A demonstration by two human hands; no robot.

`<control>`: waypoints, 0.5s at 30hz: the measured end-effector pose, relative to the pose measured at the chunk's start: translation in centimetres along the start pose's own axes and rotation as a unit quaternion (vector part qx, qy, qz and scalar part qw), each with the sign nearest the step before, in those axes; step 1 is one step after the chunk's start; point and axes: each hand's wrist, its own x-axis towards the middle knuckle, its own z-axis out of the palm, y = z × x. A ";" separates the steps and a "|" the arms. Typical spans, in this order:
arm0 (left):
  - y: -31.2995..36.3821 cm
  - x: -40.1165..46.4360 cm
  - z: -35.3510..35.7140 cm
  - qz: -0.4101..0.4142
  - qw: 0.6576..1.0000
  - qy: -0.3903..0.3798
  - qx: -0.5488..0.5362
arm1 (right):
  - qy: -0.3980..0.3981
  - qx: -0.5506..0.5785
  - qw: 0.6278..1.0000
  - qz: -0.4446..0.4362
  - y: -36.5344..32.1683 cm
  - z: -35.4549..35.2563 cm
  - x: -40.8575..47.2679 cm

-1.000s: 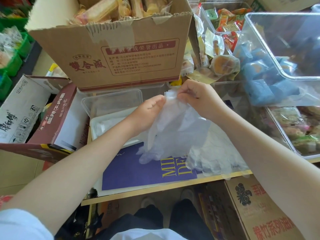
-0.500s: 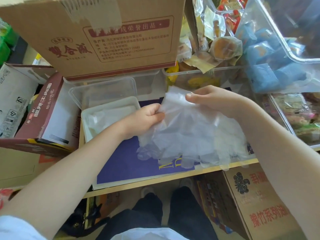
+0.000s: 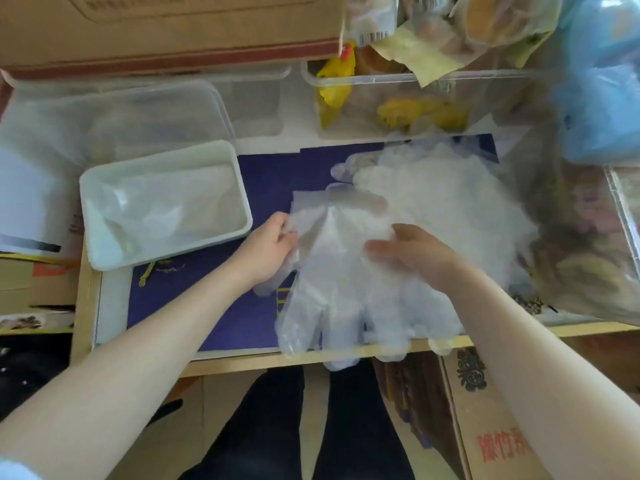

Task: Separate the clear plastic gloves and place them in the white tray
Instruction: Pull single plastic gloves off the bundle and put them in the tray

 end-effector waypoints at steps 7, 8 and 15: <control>1.9 -1.4 -1.7 0.072 0.996 -0.023 -0.049 | -0.026 0.020 0.992 -0.120 0.1 -1.3 0.7; 1.9 -1.5 -2.0 0.072 0.996 -0.041 -0.041 | -0.018 0.031 0.990 -0.138 0.1 -1.8 0.7; 2.4 -1.7 -2.3 0.040 0.993 -0.098 -0.057 | -0.033 0.082 0.987 -0.133 0.5 -4.0 0.2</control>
